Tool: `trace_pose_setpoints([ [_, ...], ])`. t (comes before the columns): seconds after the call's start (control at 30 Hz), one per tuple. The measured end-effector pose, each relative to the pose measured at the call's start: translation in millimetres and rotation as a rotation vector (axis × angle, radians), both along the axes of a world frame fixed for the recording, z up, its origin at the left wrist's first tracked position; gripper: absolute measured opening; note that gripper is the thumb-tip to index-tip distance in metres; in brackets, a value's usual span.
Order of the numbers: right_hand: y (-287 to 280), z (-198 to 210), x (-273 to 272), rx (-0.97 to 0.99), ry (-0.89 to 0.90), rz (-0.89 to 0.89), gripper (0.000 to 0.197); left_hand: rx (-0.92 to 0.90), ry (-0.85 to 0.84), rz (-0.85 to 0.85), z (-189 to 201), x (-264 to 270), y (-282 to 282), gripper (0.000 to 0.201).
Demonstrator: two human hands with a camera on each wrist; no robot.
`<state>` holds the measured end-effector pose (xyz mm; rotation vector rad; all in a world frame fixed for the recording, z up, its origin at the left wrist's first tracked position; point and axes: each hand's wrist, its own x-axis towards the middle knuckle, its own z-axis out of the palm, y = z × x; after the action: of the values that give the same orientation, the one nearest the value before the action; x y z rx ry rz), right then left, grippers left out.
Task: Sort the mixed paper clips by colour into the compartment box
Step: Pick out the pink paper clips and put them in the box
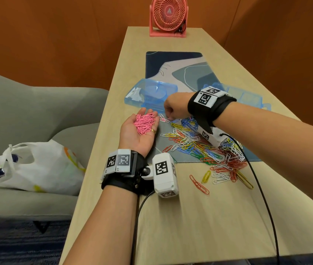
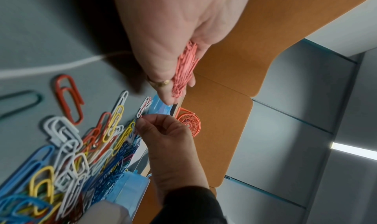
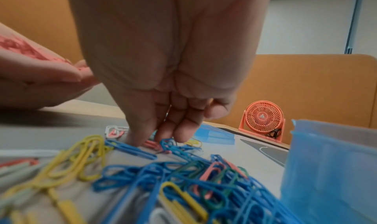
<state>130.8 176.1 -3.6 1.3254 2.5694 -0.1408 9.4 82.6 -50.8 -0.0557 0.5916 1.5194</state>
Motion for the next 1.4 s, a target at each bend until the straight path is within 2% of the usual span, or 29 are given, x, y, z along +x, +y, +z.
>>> trace_pose_setpoints([
  [0.17,-0.4,-1.1,3.7,-0.023,0.066,-0.037,0.016,0.006,0.002,-0.003,-0.7,-0.2,-0.3,0.035],
  [0.37,-3.3,-2.5,5.4,-0.02,0.061,-0.033,0.016,0.007,-0.003,0.002,-1.7,-0.9,0.7,0.036],
  [0.57,-0.2,-2.4,16.1,0.023,0.155,-0.133,0.016,-0.001,0.005,0.003,-2.2,-0.2,0.6,0.035],
  [0.8,-0.8,-1.6,18.0,0.004,0.148,-0.125,0.009,0.002,0.008,0.001,-2.2,0.7,0.5,0.035],
  [1.0,-2.9,-6.4,12.8,-0.004,0.076,-0.114,0.014,0.007,0.007,-0.005,-1.7,1.7,-0.5,0.034],
  [1.17,-7.0,-5.4,13.1,-0.018,0.098,-0.108,0.015,0.006,0.003,-0.007,-0.6,1.6,-0.4,0.035],
  [1.3,-9.9,-2.9,16.4,-0.043,0.171,-0.115,0.011,0.002,0.007,-0.013,-0.4,1.7,-0.8,0.035],
  [1.4,-14.0,10.9,18.0,-0.046,0.344,-0.144,0.015,-0.007,0.016,-0.01,-0.5,1.9,0.0,0.035],
])
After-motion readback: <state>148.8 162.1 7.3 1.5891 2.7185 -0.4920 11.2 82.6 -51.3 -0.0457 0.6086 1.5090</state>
